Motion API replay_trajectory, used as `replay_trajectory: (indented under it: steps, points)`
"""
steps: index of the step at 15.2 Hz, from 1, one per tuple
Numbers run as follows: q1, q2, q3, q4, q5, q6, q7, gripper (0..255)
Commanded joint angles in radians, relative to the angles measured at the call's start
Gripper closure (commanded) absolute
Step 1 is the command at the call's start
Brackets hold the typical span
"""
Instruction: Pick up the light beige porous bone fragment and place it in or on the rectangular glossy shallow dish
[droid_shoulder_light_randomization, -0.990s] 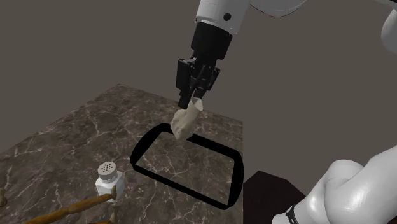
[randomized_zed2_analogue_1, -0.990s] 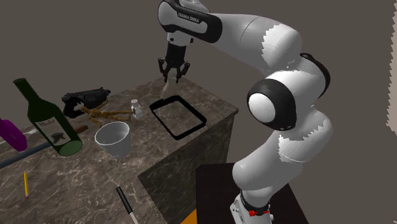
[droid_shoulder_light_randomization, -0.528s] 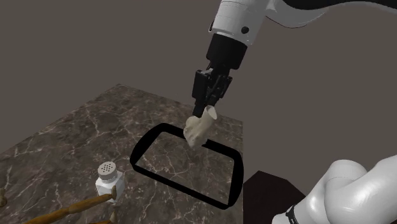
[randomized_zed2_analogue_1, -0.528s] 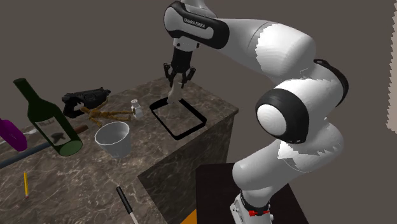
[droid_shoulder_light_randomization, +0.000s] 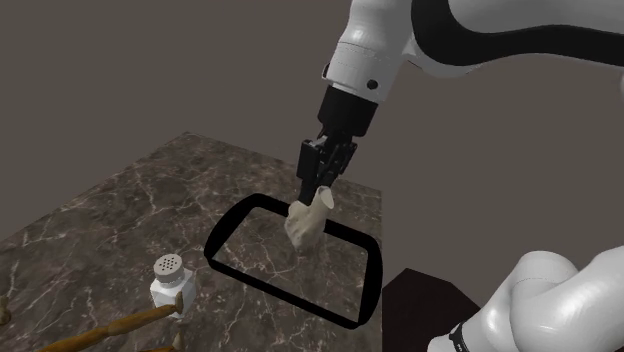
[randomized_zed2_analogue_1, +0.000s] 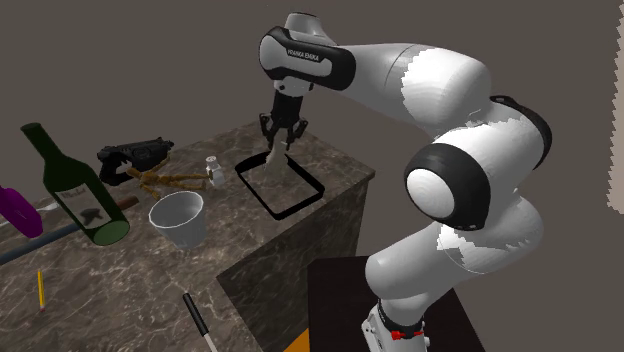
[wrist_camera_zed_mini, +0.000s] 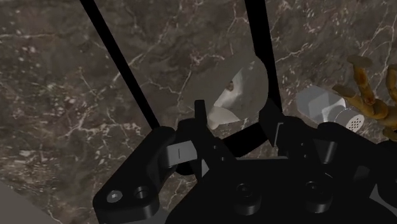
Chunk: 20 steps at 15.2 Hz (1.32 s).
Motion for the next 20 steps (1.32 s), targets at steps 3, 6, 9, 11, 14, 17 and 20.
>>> replay_trajectory:
  steps: [3,6,9,11,14,17,20]
  points:
    - [0.003,-0.007,0.005,-0.061,0.007,0.053,-0.014,255]
    - [0.005,-0.009,0.010,-0.108,0.013,0.097,-0.026,255]
    - [0.005,-0.009,0.010,-0.108,0.013,0.097,-0.026,255]
    - [0.005,-0.009,0.010,-0.108,0.013,0.097,-0.026,255]
    - [0.005,-0.009,0.010,-0.108,0.013,0.097,-0.026,255]
    - [0.005,-0.009,0.010,-0.108,0.013,0.097,-0.026,0]
    - [0.005,-0.009,0.010,-0.108,0.013,0.097,-0.026,0]
